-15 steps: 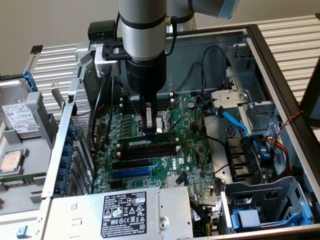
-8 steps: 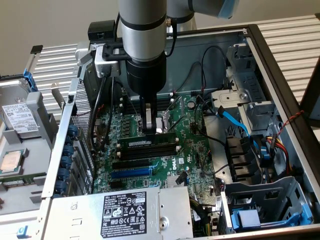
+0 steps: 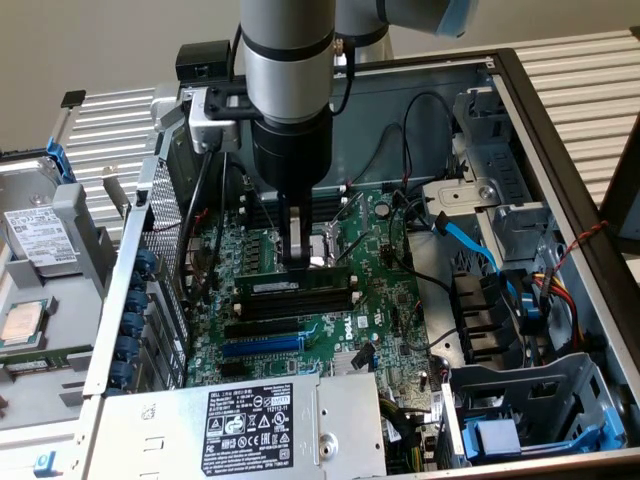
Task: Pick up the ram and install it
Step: 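Insert the ram into the slot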
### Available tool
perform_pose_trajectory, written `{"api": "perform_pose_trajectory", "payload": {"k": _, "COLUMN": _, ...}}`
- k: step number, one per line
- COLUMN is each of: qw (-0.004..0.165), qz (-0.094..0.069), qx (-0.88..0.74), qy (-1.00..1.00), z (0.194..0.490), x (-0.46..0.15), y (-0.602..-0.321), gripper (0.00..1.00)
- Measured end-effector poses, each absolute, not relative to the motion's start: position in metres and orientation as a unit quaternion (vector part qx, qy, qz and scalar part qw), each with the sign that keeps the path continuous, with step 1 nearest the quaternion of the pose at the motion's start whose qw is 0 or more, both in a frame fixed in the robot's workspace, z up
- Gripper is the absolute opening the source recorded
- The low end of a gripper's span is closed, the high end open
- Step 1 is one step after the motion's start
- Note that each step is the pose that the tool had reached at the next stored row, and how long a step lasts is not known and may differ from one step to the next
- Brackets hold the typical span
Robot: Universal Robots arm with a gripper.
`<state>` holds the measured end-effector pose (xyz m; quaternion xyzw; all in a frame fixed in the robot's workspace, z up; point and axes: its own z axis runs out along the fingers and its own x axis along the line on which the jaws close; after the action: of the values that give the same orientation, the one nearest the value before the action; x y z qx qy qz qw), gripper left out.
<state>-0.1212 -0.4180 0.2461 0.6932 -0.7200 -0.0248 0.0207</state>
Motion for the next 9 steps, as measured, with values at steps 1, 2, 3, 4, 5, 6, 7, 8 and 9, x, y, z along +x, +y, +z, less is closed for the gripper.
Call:
{"api": "perform_pose_trajectory", "payload": {"k": 1, "qw": 0.021, "qz": -0.025, "qx": 0.693, "qy": -0.72, "z": 0.2461, "x": -0.1212, "y": -0.418, "gripper": 0.12}}
{"api": "perform_pose_trajectory", "payload": {"k": 2, "qw": 0.021, "qz": -0.025, "qx": 0.693, "qy": -0.72, "z": 0.2461, "x": -0.121, "y": -0.418, "gripper": 0.12}}
{"api": "perform_pose_trajectory", "payload": {"k": 3, "qw": 0.021, "qz": -0.025, "qx": 0.693, "qy": -0.72, "z": 0.246, "x": -0.1208, "y": -0.418, "gripper": 0.12}}
{"api": "perform_pose_trajectory", "payload": {"k": 4, "qw": 0.021, "qz": -0.025, "qx": 0.693, "qy": -0.72, "z": 0.2459, "x": -0.1203, "y": -0.418, "gripper": 0.12}}
{"api": "perform_pose_trajectory", "payload": {"k": 5, "qw": 0.021, "qz": -0.025, "qx": 0.693, "qy": -0.72, "z": 0.2459, "x": -0.1193, "y": -0.4179, "gripper": 0.12}}
{"api": "perform_pose_trajectory", "payload": {"k": 6, "qw": 0.021, "qz": -0.025, "qx": 0.693, "qy": -0.72, "z": 0.2458, "x": -0.1183, "y": -0.4179, "gripper": 0.12}}
{"api": "perform_pose_trajectory", "payload": {"k": 7, "qw": 0.021, "qz": -0.025, "qx": 0.693, "qy": -0.72, "z": 0.2455, "x": -0.1176, "y": -0.418, "gripper": 0.12}}
{"api": "perform_pose_trajectory", "payload": {"k": 8, "qw": 0.021, "qz": -0.025, "qx": 0.693, "qy": -0.72, "z": 0.245, "x": -0.1171, "y": -0.418, "gripper": 0.12}}
{"api": "perform_pose_trajectory", "payload": {"k": 9, "qw": 0.021, "qz": -0.025, "qx": 0.693, "qy": -0.72, "z": 0.2444, "x": -0.1171, "y": -0.4181, "gripper": 0.12}}
